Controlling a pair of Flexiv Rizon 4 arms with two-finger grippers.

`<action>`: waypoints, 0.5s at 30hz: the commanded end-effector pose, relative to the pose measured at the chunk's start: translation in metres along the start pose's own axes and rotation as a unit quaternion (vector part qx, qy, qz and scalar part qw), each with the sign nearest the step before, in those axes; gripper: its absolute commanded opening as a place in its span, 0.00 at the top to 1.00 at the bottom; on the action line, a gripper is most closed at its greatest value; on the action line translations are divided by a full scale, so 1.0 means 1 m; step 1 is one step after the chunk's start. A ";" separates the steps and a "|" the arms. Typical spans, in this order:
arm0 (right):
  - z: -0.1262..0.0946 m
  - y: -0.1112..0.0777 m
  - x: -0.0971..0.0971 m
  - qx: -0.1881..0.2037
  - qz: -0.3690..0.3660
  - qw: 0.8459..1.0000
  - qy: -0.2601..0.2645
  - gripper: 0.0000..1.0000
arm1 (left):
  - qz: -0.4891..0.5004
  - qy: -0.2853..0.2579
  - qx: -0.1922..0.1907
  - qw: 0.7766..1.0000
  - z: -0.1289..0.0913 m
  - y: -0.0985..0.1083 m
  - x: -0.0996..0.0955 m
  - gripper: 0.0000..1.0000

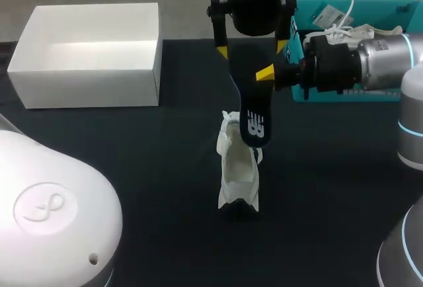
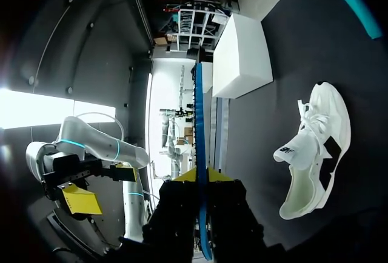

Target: Take the shoe out of the shoebox, open the shoe tongue, remove and reinsert the insole, then place the shoe into the shoebox

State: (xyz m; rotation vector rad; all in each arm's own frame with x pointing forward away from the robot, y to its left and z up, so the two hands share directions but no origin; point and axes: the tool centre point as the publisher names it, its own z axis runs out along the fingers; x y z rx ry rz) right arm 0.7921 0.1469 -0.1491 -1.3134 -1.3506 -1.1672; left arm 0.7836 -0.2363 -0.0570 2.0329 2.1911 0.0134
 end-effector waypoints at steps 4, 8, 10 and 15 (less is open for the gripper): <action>-0.007 -0.005 0.003 -0.009 -0.002 1.000 -0.003 1.00 | -0.028 -0.081 0.026 0.996 0.013 0.000 0.017 0.00; -0.010 -0.006 0.004 -0.013 -0.003 1.000 -0.005 1.00 | -0.043 -0.136 0.033 0.989 0.014 0.000 0.021 0.00; -0.011 -0.006 0.004 -0.015 -0.004 1.000 -0.004 1.00 | -0.051 -0.171 0.029 0.983 0.015 0.000 0.021 0.00; -0.012 -0.006 0.005 -0.017 -0.004 1.000 -0.004 1.00 | -0.061 -0.256 0.018 0.964 0.015 0.003 0.017 0.00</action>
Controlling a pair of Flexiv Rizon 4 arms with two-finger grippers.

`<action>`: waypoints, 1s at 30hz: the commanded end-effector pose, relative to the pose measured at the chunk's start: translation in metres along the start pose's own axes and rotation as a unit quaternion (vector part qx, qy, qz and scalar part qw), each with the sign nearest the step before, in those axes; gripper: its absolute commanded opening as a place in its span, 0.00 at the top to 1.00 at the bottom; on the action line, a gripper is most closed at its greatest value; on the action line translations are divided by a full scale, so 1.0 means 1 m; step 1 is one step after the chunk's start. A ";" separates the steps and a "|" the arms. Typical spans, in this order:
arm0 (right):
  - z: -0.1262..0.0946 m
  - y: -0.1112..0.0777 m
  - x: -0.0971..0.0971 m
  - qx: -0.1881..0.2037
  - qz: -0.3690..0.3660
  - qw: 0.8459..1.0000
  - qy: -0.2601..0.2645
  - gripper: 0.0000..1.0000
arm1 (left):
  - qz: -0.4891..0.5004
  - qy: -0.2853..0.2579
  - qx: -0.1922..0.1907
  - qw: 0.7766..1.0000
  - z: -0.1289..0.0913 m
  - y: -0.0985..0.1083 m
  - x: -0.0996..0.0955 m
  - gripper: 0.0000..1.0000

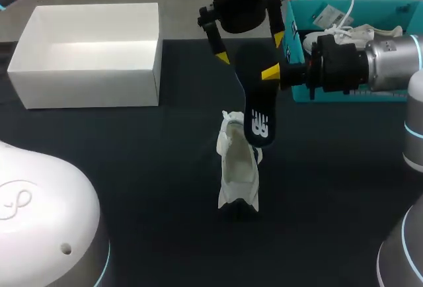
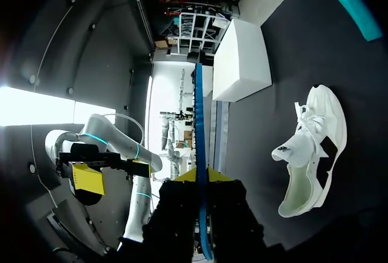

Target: Take the shoe out of the shoebox, open the shoe tongue, remove and reinsert the insole, then place the shoe into the shoebox

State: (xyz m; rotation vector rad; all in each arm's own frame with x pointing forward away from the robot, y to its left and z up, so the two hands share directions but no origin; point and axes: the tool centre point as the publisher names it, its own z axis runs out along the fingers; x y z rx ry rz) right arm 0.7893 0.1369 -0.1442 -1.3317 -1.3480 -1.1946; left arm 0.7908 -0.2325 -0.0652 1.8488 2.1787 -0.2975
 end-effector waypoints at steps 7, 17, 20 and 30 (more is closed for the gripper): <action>-0.002 -0.003 0.002 -0.004 -0.001 1.000 -0.003 1.00 | -0.016 -0.230 -0.008 0.973 0.002 0.004 0.009 0.00; -0.004 -0.002 0.003 -0.007 -0.001 1.000 -0.004 1.00 | 0.011 -0.312 -0.002 0.950 -0.001 0.010 0.011 0.00; -0.005 -0.002 0.003 -0.008 -0.001 1.000 -0.005 1.00 | 0.021 -0.336 -0.006 0.942 -0.003 0.012 0.012 0.00; -0.005 0.001 0.003 -0.008 0.000 1.000 -0.004 1.00 | 0.037 -0.343 -0.028 0.938 -0.003 0.014 0.012 0.00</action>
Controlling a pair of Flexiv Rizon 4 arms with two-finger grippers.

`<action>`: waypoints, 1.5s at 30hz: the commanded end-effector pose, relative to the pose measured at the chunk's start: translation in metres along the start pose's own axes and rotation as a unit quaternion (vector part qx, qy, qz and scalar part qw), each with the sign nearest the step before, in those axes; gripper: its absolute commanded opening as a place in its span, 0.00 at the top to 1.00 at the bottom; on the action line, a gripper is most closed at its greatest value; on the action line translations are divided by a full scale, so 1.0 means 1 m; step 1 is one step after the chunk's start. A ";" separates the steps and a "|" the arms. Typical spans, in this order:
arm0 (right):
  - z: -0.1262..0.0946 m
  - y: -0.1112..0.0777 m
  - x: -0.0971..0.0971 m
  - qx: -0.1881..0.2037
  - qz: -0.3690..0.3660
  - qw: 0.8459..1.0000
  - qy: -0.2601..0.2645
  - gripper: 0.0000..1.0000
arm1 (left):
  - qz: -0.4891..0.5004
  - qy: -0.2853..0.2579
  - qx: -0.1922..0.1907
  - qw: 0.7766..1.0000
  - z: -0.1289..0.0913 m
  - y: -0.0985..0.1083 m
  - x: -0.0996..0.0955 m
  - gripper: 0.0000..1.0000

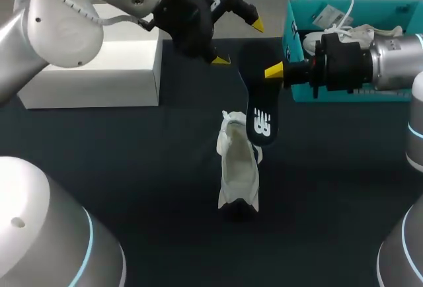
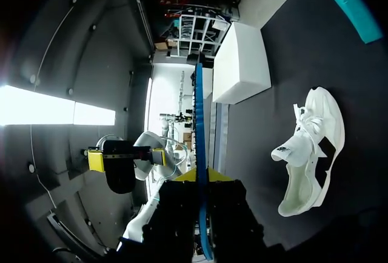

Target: Take the shoe out of the shoebox, open the shoe tongue, remove and reinsert the insole, then place the shoe into the shoebox

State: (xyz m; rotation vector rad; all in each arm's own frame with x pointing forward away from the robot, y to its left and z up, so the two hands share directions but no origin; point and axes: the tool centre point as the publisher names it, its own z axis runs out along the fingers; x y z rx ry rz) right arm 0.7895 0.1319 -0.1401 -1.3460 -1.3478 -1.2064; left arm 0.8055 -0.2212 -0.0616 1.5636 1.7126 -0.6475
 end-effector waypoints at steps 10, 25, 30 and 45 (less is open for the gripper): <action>0.000 0.003 0.000 -0.001 0.001 1.000 0.015 1.00 | -0.004 -0.160 -0.005 0.987 0.008 -0.003 0.017 0.00; -0.003 0.016 0.014 0.004 0.008 0.999 0.037 1.00 | 0.011 -0.243 -0.013 0.970 0.021 -0.002 0.036 0.00; 0.001 0.018 0.020 0.011 0.010 0.999 0.036 1.00 | 0.011 -0.257 -0.016 0.966 0.029 -0.003 0.032 0.07; 0.010 0.013 0.022 0.017 0.009 0.999 0.044 1.00 | -0.012 -0.281 -0.030 0.959 0.042 -0.003 0.023 0.63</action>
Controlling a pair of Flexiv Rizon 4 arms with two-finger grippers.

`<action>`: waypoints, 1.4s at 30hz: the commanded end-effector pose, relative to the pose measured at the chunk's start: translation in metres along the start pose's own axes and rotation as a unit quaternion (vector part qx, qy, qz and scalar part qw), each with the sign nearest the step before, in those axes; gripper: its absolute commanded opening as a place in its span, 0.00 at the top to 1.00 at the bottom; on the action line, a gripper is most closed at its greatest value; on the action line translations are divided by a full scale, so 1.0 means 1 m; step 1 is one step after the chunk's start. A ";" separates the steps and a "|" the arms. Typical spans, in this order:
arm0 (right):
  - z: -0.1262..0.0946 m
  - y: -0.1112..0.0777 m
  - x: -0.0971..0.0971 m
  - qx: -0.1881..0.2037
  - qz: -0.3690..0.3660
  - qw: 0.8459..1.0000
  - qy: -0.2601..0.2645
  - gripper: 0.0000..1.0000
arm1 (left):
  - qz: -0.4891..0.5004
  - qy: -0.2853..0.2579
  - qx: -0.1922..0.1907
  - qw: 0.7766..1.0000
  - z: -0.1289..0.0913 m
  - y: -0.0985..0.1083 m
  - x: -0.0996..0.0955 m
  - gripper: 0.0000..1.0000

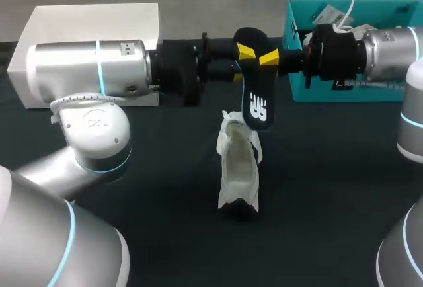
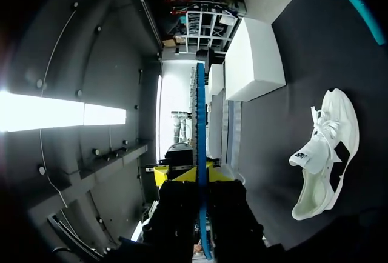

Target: Take the shoe out of the shoebox, open the shoe tongue, remove and reinsert the insole, then place the shoe into the shoebox

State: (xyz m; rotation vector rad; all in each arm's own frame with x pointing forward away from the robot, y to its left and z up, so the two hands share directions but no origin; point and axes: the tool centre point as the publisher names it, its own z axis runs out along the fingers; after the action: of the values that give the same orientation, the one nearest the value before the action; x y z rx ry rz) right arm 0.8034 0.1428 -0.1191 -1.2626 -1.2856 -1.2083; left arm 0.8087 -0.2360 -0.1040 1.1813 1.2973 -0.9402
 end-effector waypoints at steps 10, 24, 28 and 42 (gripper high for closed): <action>0.002 -0.005 -0.002 -0.002 0.001 1.000 0.000 1.00 | -0.010 0.004 -0.011 1.000 0.005 0.000 0.007 0.97; -0.014 -0.012 -0.007 -0.024 -0.001 1.000 -0.010 0.00 | -0.033 0.025 -0.016 0.999 0.001 -0.002 0.013 1.00; -0.029 -0.019 -0.011 -0.040 0.005 0.999 -0.026 0.00 | -0.048 0.031 -0.018 0.998 -0.006 -0.004 0.013 1.00; -0.090 -0.055 -0.023 -0.088 0.016 0.991 -0.104 0.00 | -0.080 0.044 -0.028 0.995 -0.016 -0.005 0.012 1.00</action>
State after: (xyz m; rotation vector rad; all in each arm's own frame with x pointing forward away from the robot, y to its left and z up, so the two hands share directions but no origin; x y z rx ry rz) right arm 0.7714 0.0703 -0.1487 -1.5054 -1.3144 -1.2088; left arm 0.8041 -0.2208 -0.1169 1.0972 1.4894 -0.9738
